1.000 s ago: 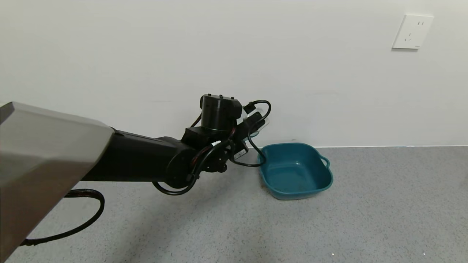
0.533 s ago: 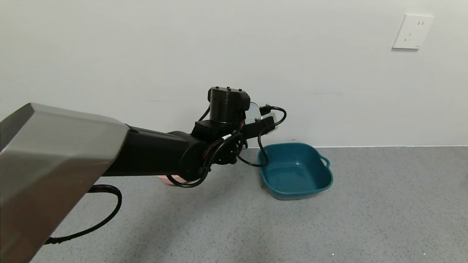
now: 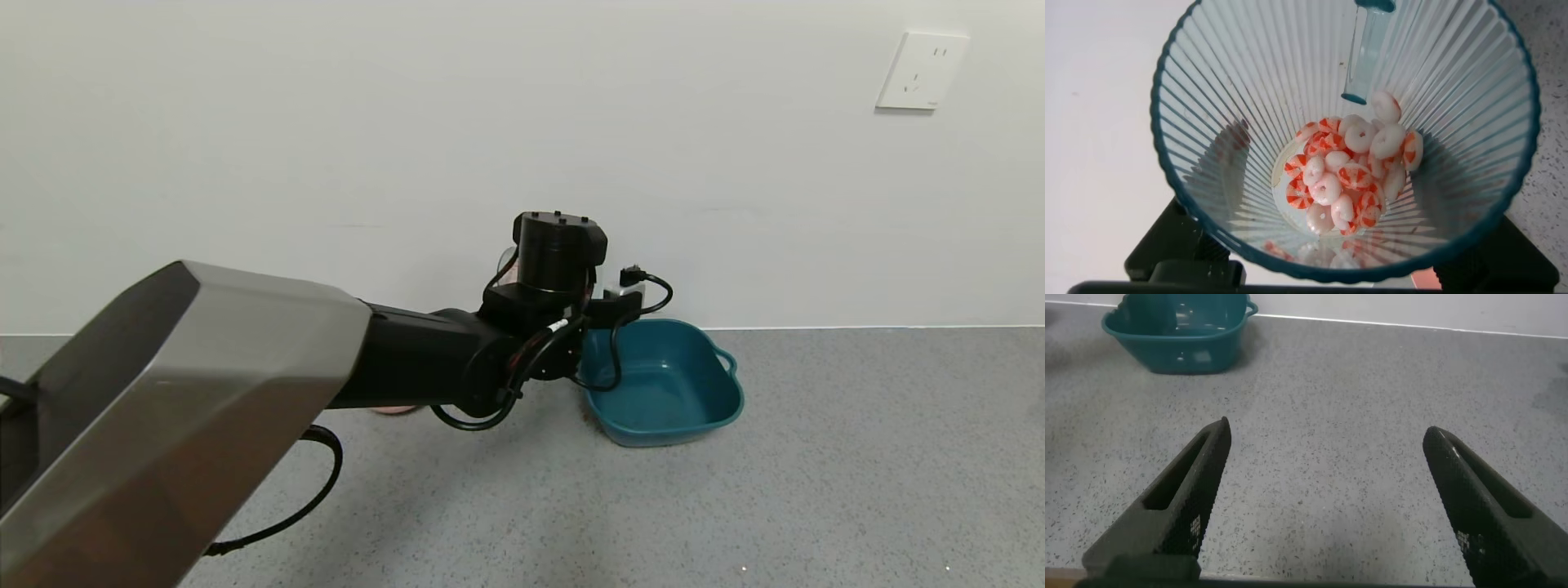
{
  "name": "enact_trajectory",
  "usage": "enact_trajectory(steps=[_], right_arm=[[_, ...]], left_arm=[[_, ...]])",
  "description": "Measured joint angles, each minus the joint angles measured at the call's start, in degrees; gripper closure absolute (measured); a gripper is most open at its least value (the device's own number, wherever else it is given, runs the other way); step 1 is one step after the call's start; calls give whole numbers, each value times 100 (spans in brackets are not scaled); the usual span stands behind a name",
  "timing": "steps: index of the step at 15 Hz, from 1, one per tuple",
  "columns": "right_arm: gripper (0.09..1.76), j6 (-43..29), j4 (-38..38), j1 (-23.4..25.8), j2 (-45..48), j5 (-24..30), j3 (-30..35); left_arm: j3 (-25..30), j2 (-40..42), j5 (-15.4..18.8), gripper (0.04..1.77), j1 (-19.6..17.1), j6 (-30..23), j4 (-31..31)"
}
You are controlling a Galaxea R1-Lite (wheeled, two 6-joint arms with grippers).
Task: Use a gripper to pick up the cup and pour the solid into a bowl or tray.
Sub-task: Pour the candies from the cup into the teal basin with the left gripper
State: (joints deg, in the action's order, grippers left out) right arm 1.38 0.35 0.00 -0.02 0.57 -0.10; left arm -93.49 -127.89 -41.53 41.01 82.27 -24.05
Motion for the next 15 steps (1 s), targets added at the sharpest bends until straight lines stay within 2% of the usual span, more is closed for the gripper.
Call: enact_trajectory(steps=[8, 12, 15], right_arm=[[14, 0, -2, 0, 0, 2, 0], [14, 2, 0, 0, 0, 0, 0], [14, 0, 0, 0, 0, 2, 0]], left_arm=[[-96, -452, -347, 52, 251, 1591, -762], [-87, -585, -367, 52, 341, 2459, -1331], [-96, -712, -372, 52, 411, 2831, -1679]])
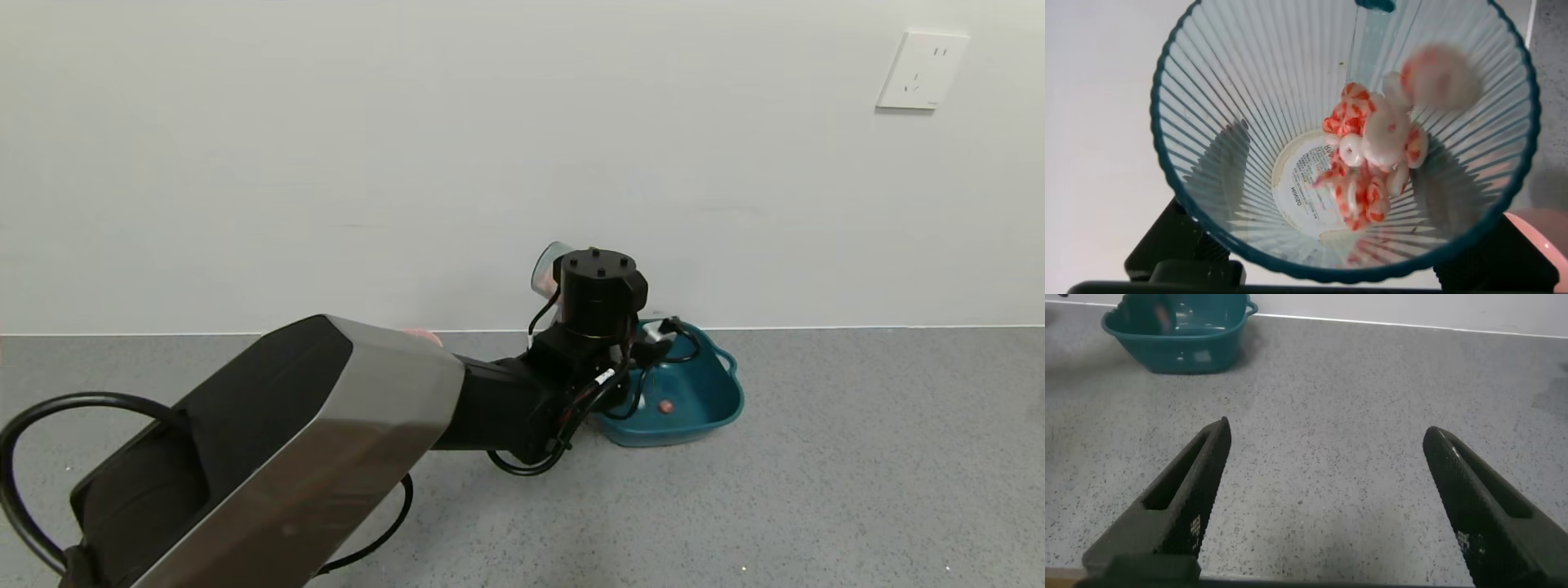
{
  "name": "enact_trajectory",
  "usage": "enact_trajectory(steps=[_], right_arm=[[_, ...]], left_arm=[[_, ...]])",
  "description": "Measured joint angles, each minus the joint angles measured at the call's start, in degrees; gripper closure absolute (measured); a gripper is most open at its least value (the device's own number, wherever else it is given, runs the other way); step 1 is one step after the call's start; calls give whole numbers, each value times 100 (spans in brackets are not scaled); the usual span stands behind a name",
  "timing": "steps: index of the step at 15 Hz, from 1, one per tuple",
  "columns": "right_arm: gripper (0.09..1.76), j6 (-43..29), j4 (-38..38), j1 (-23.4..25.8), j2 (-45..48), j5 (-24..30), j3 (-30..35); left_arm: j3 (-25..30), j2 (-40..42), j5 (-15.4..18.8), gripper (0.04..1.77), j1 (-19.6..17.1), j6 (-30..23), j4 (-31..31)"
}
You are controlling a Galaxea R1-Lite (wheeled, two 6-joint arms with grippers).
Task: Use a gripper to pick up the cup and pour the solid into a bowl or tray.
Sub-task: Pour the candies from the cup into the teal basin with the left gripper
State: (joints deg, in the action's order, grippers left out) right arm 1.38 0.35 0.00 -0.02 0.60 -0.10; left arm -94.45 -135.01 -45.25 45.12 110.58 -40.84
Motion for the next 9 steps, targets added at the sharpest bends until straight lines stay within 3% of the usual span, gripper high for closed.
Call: enact_trajectory(steps=[9], right_arm=[[14, 0, 0, 0, 0, 0, 0]], left_arm=[[82, -138, 27, 52, 127, 869, -373]])
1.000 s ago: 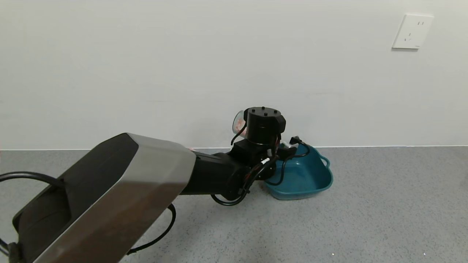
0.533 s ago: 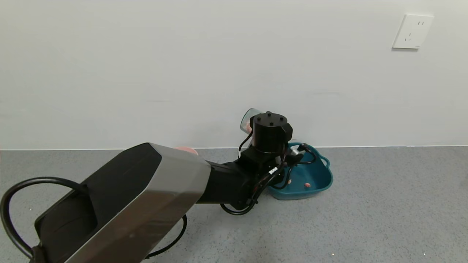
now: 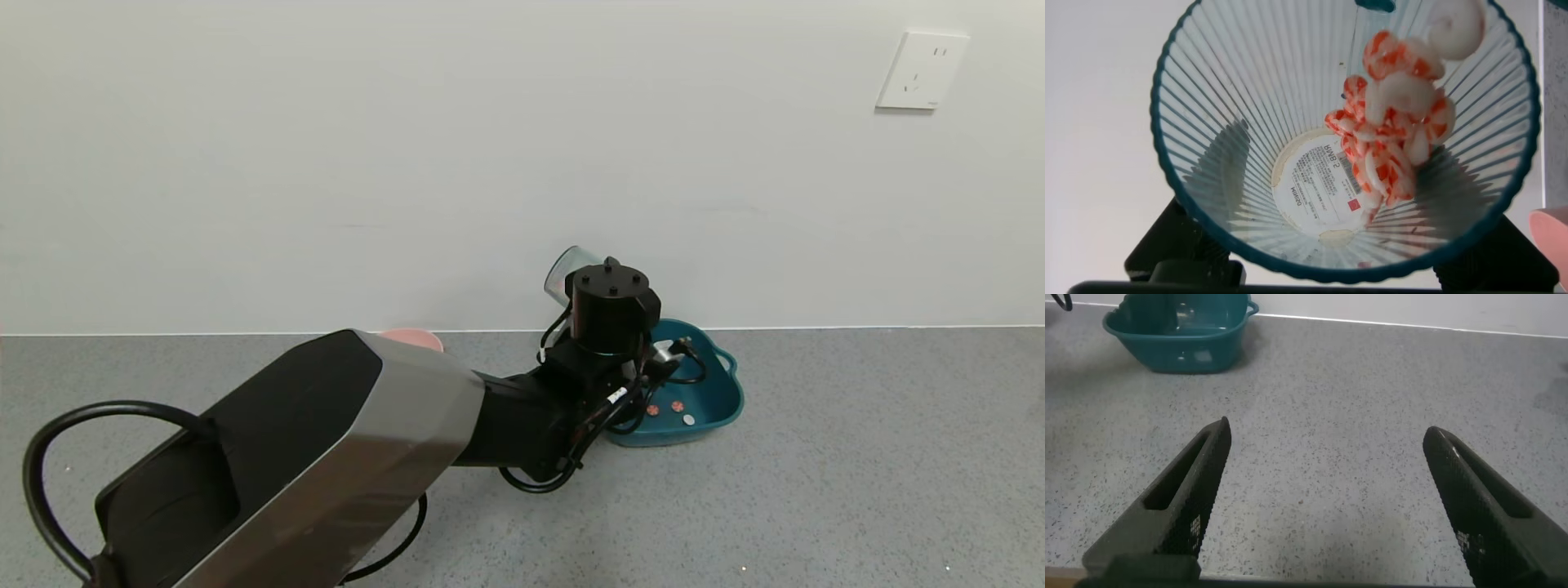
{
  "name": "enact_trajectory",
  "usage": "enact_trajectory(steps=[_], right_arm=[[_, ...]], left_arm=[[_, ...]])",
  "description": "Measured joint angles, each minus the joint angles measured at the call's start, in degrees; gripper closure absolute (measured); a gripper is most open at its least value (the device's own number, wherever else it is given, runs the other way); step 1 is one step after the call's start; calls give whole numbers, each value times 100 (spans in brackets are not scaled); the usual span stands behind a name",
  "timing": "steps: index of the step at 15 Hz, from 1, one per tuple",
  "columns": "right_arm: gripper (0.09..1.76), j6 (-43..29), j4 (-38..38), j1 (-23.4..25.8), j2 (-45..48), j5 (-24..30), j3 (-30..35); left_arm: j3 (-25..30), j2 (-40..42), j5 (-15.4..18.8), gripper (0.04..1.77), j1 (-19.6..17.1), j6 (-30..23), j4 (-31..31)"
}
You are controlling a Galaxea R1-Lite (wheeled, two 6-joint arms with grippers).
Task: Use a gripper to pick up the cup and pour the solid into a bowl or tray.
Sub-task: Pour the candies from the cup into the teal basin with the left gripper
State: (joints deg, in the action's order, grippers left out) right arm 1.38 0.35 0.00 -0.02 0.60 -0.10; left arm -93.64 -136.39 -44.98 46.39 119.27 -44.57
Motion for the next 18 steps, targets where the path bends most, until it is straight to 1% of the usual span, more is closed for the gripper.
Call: enact_trajectory(steps=[2, 3, 5, 7, 8, 11, 12, 14, 16, 17, 18], right_arm=[[14, -1, 0, 0, 0, 0, 0], [14, -1, -2, 0, 0, 0, 0], [14, -1, -2, 0, 0, -2, 0], [14, 0, 0, 0, 0, 0, 0], [14, 0, 0, 0, 0, 0, 0], [14, 0, -2, 0, 0, 0, 0], [14, 0, -2, 0, 0, -2, 0], [14, -1, 0, 0, 0, 0, 0], [14, 2, -2, 0, 0, 0, 0], [14, 0, -2, 0, 0, -2, 0], [14, 0, -2, 0, 0, 0, 0]], left_arm=[[17, -7, 6, 52, 9, 211, -29], [54, -7, 12, 52, 17, 377, -151], [138, -13, 50, 52, 5, 920, -691], [229, -49, 201, 52, -9, 1579, -1273], [254, -71, 262, 52, -17, 1686, -1367], [284, -105, 293, 52, -22, 1826, -1303], [295, -105, 334, 52, -13, 2003, -1301], [306, -107, 491, 52, -22, 2164, -1306], [268, -123, 518, 52, -16, 2143, -1347], [246, -126, 455, 52, -9, 2099, -1384], [223, -123, 395, 52, -16, 1946, -1401]])
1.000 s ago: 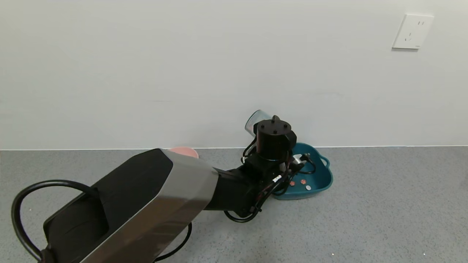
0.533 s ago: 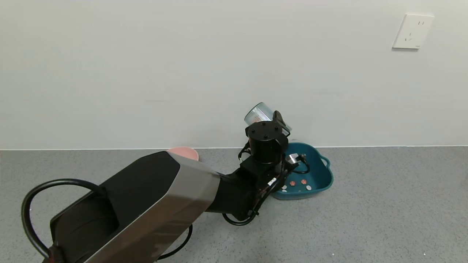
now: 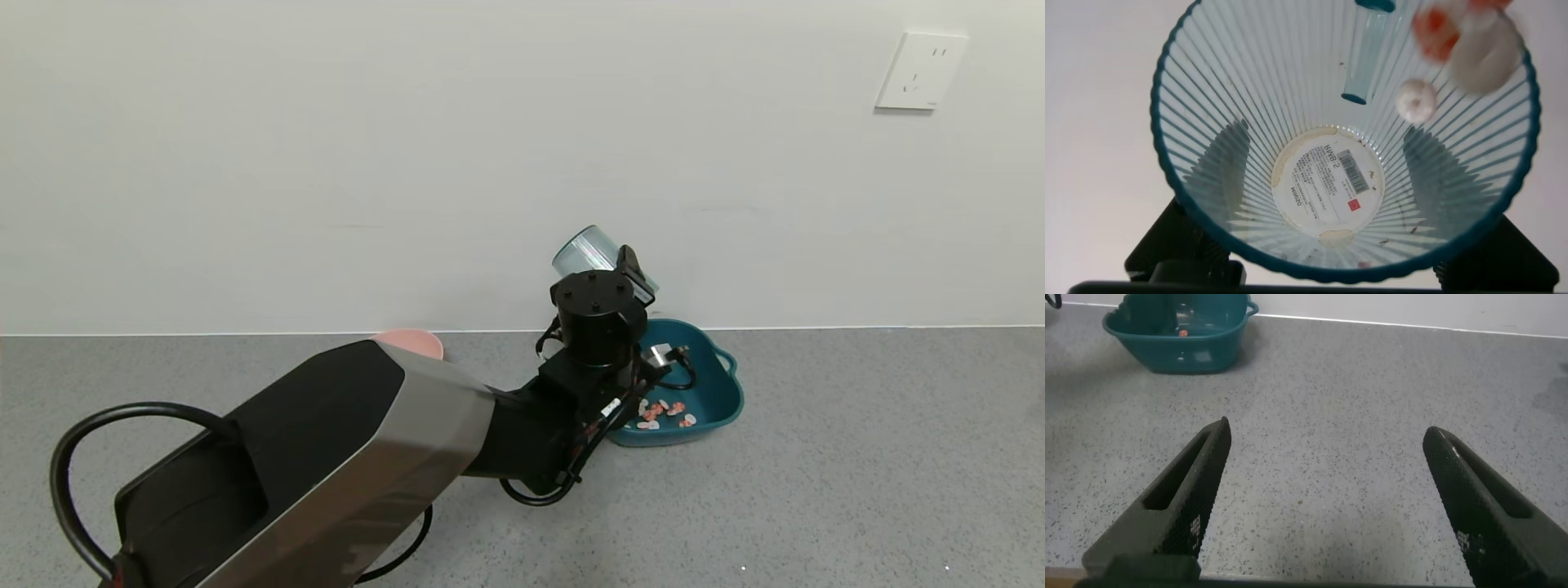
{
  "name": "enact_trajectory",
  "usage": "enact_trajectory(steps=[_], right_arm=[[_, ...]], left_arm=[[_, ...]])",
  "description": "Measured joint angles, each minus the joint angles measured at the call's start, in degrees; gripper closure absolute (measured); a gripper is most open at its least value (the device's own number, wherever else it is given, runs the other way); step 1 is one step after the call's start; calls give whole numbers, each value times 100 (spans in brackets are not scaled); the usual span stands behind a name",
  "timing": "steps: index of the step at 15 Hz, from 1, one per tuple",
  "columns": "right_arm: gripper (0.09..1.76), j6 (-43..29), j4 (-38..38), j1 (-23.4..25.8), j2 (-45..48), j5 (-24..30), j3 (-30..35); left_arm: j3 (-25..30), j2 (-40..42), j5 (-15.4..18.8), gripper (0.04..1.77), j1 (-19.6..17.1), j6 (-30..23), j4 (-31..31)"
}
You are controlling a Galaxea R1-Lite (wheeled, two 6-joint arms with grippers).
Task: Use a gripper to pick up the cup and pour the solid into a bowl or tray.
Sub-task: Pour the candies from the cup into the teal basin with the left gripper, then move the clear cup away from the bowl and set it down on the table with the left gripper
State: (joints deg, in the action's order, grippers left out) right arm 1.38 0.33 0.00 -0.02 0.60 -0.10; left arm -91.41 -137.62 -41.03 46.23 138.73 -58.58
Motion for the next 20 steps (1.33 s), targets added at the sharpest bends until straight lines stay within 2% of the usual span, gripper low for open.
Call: enact_trajectory(steps=[1, 4, 5, 10, 13, 20], right_arm=[[14, 0, 2, 0, 0, 0, 0], [14, -1, 0, 0, 2, 0, 0], [14, -1, 2, 0, 0, -2, 0], [14, 0, 0, 0, 0, 0, 0], [14, 0, 2, 0, 0, -2, 0], [14, 0, 0, 0, 0, 0, 0]], left_arm=[[-13, 2, -100, 52, -12, -319, -11], [6, 9, -874, 52, 43, -1207, -11], [6, 18, -951, 52, 62, -1417, -13], [188, 138, -1174, 52, 68, -2387, -2], [389, 280, -1186, 52, 29, -3007, 50], [1398, 851, -1182, 52, -105, -4721, 59]])
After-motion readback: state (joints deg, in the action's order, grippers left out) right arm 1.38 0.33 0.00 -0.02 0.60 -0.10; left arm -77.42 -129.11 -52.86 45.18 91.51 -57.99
